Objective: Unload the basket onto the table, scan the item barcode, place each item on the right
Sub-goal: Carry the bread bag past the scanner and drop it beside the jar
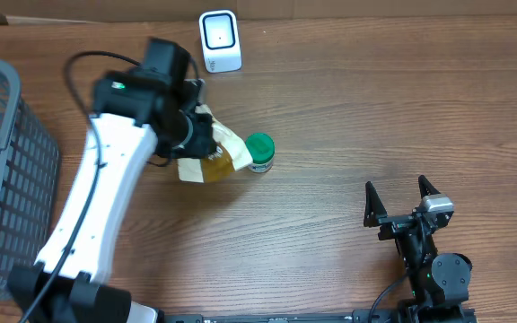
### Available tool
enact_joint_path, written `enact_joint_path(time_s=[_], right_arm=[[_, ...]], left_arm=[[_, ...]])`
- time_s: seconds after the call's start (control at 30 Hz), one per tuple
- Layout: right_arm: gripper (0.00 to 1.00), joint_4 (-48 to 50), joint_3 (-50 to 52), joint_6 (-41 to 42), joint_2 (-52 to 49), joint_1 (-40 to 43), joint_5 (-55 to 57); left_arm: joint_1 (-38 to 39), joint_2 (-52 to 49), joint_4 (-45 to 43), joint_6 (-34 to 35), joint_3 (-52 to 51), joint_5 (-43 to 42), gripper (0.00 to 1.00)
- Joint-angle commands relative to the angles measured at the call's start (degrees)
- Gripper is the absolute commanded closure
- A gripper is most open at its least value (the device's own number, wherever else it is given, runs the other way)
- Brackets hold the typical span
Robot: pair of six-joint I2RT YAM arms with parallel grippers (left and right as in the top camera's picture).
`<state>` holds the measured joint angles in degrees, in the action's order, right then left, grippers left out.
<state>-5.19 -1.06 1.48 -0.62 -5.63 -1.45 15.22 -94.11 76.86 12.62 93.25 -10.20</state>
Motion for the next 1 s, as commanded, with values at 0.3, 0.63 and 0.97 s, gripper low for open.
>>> enact_joint_path(time_s=[0.3,0.63,0.97], right_arm=[[0.00,0.4,0.6,0.0,0.5,0.3,0.3],[0.00,0.4,0.6,0.0,0.5,0.3,0.3],[0.00,0.4,0.6,0.0,0.5,0.3,0.3]], left_arm=[[4.1,-5.2,-11.2,-3.2,-16.0,1.4,0.89],[4.1,-5.2,-11.8,-6.4,-16.0,-0.7,0.53],[4.1,-5.2,-15.5,-3.3,-15.9,-1.4,0.32]])
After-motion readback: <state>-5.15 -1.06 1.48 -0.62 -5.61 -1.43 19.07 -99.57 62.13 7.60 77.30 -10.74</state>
